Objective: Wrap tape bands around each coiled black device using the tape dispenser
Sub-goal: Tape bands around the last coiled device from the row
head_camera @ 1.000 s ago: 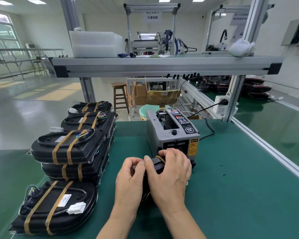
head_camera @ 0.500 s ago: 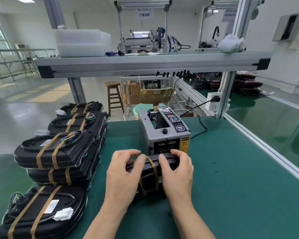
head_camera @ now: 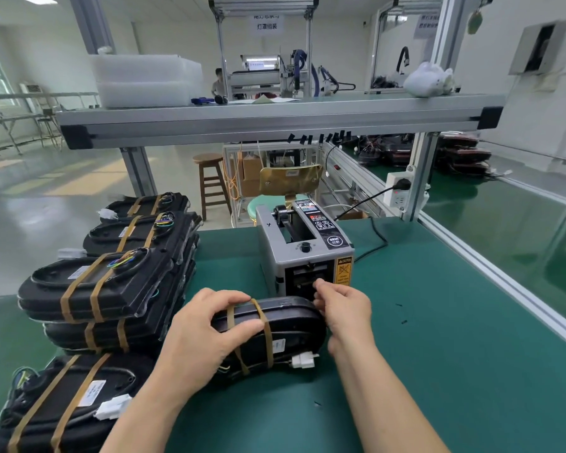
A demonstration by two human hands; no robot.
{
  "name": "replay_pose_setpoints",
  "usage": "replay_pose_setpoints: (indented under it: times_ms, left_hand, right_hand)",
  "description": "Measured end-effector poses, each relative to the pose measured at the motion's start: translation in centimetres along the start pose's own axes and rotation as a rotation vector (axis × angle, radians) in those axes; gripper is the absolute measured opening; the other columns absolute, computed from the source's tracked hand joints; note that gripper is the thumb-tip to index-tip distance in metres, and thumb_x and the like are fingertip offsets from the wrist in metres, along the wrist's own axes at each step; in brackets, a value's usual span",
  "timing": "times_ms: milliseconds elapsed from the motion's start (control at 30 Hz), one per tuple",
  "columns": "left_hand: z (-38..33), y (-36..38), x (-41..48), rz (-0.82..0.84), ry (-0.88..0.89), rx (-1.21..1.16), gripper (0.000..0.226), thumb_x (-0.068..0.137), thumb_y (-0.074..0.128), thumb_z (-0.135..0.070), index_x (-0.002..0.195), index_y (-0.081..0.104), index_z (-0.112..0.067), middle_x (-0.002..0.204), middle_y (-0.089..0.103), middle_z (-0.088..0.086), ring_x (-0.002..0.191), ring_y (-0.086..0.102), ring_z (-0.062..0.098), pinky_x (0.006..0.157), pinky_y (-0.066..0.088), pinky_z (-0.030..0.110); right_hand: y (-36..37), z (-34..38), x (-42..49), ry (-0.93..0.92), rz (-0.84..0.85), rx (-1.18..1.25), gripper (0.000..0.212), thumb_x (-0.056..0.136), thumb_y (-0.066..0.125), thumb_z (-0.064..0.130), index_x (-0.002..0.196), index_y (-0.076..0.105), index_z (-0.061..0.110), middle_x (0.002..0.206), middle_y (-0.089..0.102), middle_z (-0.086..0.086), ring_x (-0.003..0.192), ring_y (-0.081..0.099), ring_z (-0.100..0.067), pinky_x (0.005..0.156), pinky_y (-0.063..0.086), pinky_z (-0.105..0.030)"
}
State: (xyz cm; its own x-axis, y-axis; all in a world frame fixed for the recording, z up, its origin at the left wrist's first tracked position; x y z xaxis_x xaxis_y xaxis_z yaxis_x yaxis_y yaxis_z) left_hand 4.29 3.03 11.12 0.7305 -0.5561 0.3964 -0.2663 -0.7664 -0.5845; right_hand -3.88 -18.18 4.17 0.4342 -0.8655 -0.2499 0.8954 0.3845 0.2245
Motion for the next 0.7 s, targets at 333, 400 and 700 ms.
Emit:
replay_pose_setpoints:
  times_ms: [333, 400, 700]
  left_hand:
    - [-2.5, -0.1, -0.1, 0.113, 0.117, 0.331, 0.043, 0.076, 0.053, -0.058, 0.107, 0.064, -0.032, 0.101, 0.059, -0.018, 0.103, 0.055, 0.010, 0.099, 0.037, 0.036]
    - [-3.4, 0.5, -0.2, 0.117, 0.184, 0.360, 0.035, 0.084, 0.056, -0.039, 0.118, 0.061, -0.030, 0.103, 0.063, -0.017, 0.104, 0.056, 0.009, 0.105, 0.031, 0.032]
    - [-3.8, 1.3, -0.3, 0.049, 0.256, 0.368, 0.024, 0.083, 0.076, -0.027, 0.107, 0.073, -0.024, 0.112, 0.067, -0.011, 0.095, 0.065, 0.018, 0.088, 0.046, 0.041]
  right_hand:
    - [0.6, 0.4, 0.9, -0.004, -0.097, -0.039, 0.015, 0.084, 0.076, 0.018, 0.072, 0.069, 0.012, 0.055, 0.065, 0.003, 0.042, 0.057, -0.007, 0.053, 0.049, -0.025]
    - [0.8, 0.8, 0.9, -0.030, -0.123, -0.095, 0.009, 0.081, 0.076, 0.019, 0.074, 0.072, 0.015, 0.052, 0.065, 0.007, 0.042, 0.059, -0.007, 0.047, 0.046, -0.022]
    - [0.2, 1.6, -2.4, -0.048, -0.028, 0.133, 0.011, 0.081, 0.077, 0.013, 0.071, 0.072, 0.011, 0.070, 0.071, -0.004, 0.065, 0.067, -0.018, 0.053, 0.055, -0.028]
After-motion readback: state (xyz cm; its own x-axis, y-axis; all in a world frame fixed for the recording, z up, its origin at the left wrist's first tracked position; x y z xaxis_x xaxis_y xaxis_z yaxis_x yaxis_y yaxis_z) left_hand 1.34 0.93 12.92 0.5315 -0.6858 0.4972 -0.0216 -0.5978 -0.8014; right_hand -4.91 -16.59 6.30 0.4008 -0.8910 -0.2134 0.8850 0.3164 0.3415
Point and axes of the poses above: each hand's wrist, its own x-axis towards the middle knuckle, its own y-axis out of the palm, z = x × y, the point moved 6 cm from there along x, towards the middle knuckle
